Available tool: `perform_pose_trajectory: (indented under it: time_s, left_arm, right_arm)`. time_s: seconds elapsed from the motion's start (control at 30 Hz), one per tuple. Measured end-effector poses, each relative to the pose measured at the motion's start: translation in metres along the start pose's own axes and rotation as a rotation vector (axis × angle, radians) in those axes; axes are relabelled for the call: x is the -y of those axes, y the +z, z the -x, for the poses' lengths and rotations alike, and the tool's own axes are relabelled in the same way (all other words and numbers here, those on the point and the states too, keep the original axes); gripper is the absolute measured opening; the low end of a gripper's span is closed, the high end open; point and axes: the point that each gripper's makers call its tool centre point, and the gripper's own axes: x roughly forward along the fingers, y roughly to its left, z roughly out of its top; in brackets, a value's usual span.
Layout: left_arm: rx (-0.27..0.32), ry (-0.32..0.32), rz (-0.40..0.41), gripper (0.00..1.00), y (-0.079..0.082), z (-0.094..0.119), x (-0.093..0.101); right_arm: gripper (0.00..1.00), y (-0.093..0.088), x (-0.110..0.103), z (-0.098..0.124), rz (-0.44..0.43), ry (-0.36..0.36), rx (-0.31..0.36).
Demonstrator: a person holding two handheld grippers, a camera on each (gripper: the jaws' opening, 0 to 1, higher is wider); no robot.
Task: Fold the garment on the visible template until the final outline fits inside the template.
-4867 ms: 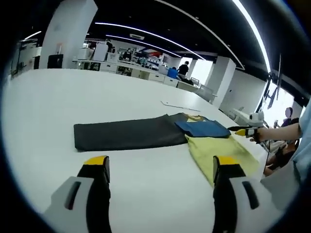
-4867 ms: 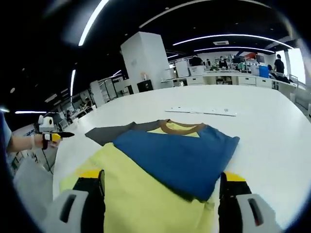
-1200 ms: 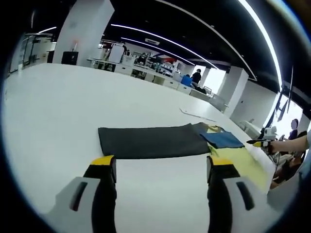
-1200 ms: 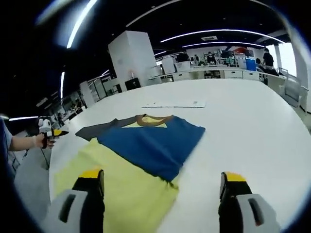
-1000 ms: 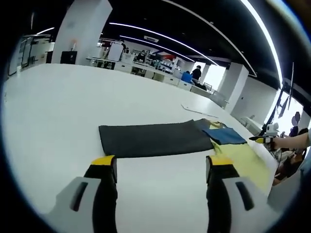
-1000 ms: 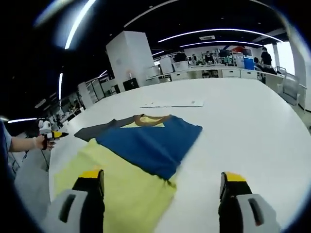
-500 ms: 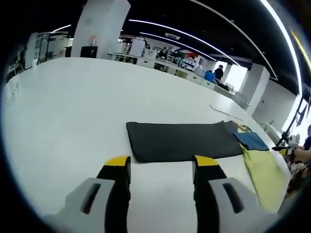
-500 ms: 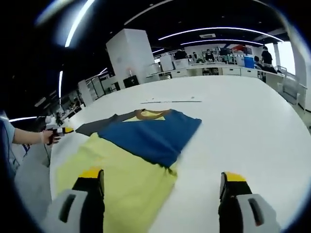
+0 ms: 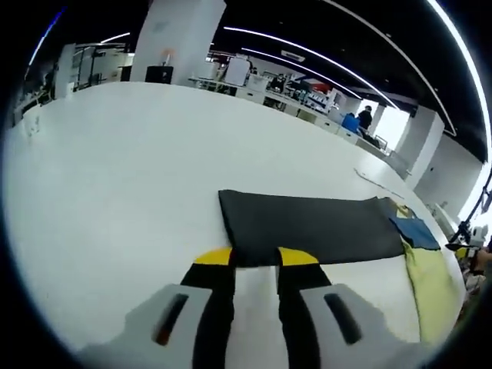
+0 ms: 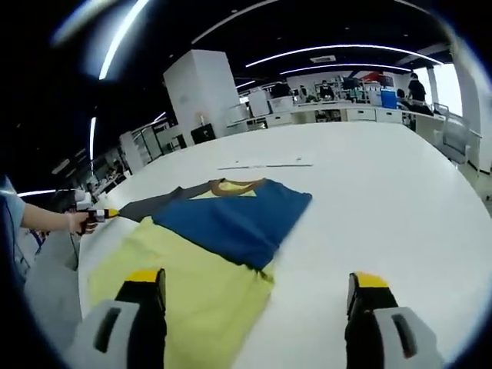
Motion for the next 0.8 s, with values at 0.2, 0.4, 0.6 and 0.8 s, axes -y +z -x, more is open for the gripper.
perform_pose_trajectory:
  time_s: [0.2,0.4,0.6,0.8]
  left_arm:
    - [-0.014,0.008,0.018,0.01,0.001,-0.003,0.001]
    - [-0.018,0.002,-0.008,0.0,0.004,0.0,0.006]
    - [0.025,-0.064,-0.023,0.0,0.025,0.007,0.033]
    - [0.056,-0.19,-0.086,0.0,0.045,0.005,0.088]
  right_arm:
    - [0.99,0.001,0.004,0.009,-0.003,-0.01,0.008]
    - [0.98,0.003,0.01,0.017,-0.012,-0.029,0.024]
    - [0.98,0.003,0.009,0.021,-0.014,-0.033,0.035]
    - [0.97,0.006,0.008,0.027,-0.017,-0.036,0.056]
